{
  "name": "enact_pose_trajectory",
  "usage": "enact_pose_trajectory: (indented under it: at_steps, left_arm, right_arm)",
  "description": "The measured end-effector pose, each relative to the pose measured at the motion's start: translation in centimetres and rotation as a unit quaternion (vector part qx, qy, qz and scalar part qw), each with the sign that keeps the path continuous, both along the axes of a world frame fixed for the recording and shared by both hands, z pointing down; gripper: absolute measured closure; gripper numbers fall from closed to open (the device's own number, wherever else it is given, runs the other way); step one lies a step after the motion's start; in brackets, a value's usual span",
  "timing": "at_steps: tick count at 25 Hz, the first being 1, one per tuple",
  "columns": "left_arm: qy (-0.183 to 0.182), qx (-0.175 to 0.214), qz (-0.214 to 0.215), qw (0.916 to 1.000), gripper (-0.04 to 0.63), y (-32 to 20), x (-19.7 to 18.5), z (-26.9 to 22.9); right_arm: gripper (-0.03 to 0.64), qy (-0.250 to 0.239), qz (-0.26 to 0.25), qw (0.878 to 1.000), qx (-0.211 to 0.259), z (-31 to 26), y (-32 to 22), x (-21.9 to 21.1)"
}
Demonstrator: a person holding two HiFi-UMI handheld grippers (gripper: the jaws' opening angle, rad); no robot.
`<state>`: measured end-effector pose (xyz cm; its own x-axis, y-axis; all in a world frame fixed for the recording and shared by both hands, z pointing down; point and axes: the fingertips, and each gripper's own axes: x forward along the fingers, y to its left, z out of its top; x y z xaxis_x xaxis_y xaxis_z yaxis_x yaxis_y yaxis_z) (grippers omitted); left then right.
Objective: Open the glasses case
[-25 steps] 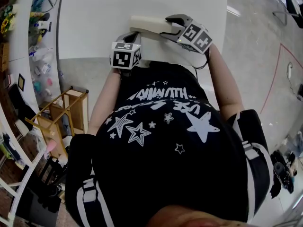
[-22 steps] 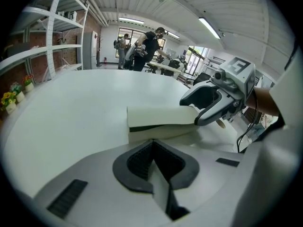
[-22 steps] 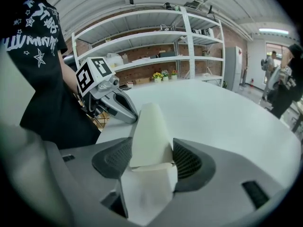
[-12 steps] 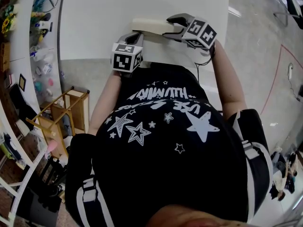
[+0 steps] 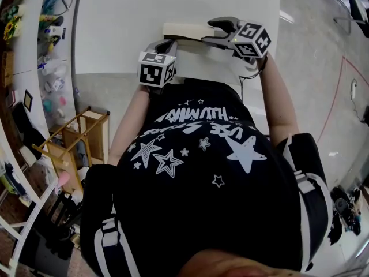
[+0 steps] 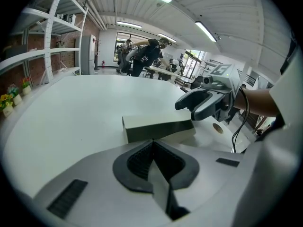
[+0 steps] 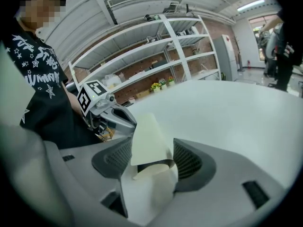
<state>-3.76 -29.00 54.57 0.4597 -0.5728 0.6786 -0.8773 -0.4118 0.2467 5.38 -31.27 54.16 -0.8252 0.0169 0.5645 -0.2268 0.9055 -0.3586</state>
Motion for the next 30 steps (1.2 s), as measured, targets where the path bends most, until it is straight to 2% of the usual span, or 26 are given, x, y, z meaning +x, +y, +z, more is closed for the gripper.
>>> enact_pose_trajectory:
  at_steps: [5, 8, 11, 18, 22, 25, 30]
  left_arm:
    - [0.004, -0.006, 0.004, 1.0000, 0.583, 0.1, -0.1, 0.0]
    - [0.004, -0.009, 0.007, 0.9999, 0.583, 0.3, -0.2, 0.0]
    - [0.005, -0.012, 0.011, 0.9999, 0.583, 0.4, -0.2, 0.0]
    - [0.007, -0.017, 0.023, 0.9996, 0.583, -0.2, -0.1, 0.5]
    - [0.015, -0.014, 0.036, 0.9991, 0.583, 0.0, -0.1, 0.2]
    - [0.038, -0.006, 0.044, 0.9983, 0.583, 0.4, -0.3, -0.6]
    - [0.058, 0.007, 0.063, 0.9963, 0.583, 2.1, -1.0, -2.5]
  right_arm:
    - [0.337, -0.041, 0.089, 0.995, 0.015, -1.2, -2.3, 0.8]
    - [0.337, -0.041, 0.126, 0.991, 0.032, -1.3, -3.9, 1.1]
    - [0.337, -0.037, 0.150, 0.987, 0.038, -1.2, -5.1, 1.3]
    - [0.337, -0.046, 0.180, 0.982, 0.018, -0.3, -6.0, 1.5]
    - [0.337, -0.039, 0.181, 0.982, 0.040, -0.7, -4.9, 1.3]
    - [0.337, -0.043, 0.188, 0.980, 0.055, -1.8, -3.5, 1.1]
    - [0.337, -0.066, 0.247, 0.964, 0.068, -4.2, -1.0, 2.3]
